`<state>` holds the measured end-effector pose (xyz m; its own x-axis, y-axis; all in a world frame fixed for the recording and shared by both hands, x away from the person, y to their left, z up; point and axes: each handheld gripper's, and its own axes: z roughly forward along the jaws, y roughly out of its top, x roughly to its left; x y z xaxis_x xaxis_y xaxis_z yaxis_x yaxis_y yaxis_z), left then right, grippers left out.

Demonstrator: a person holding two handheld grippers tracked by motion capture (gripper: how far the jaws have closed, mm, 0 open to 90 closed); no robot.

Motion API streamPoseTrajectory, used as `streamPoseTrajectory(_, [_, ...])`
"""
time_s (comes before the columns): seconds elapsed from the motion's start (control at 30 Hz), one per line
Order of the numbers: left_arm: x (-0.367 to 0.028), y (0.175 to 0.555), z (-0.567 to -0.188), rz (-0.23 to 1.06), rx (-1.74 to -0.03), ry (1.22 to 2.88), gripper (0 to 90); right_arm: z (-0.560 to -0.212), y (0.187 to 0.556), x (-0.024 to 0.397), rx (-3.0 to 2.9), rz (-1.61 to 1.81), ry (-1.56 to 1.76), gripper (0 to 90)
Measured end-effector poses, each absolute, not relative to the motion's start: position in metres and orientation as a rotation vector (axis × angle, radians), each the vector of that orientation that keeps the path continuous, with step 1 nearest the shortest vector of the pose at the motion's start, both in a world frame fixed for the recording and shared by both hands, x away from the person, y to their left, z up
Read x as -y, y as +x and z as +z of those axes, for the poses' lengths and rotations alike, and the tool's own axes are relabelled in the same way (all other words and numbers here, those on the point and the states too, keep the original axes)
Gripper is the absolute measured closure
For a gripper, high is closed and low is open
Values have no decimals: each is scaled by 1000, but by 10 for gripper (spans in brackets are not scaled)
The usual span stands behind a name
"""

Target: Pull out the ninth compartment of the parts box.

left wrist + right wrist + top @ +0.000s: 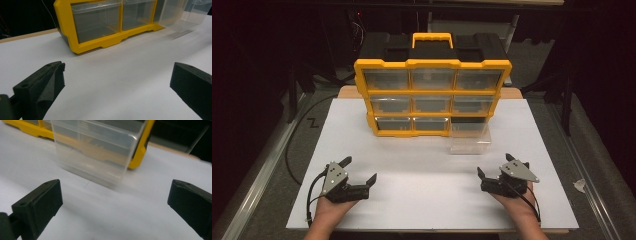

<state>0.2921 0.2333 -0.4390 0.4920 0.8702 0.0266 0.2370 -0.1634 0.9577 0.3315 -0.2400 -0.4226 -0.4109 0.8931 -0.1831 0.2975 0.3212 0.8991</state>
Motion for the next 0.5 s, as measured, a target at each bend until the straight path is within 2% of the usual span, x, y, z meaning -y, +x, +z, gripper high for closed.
streamPoseTrajectory(0.2, [-232, 294, -440, 728, -965, 1679, 1, -429, 327, 261, -1859, 1223, 1183, 9])
streamPoseTrajectory(0.5, [-230, 294, -442, 720, -986, 1684, 1, -425, 326, 254, -1863, 1203, 1061, 9])
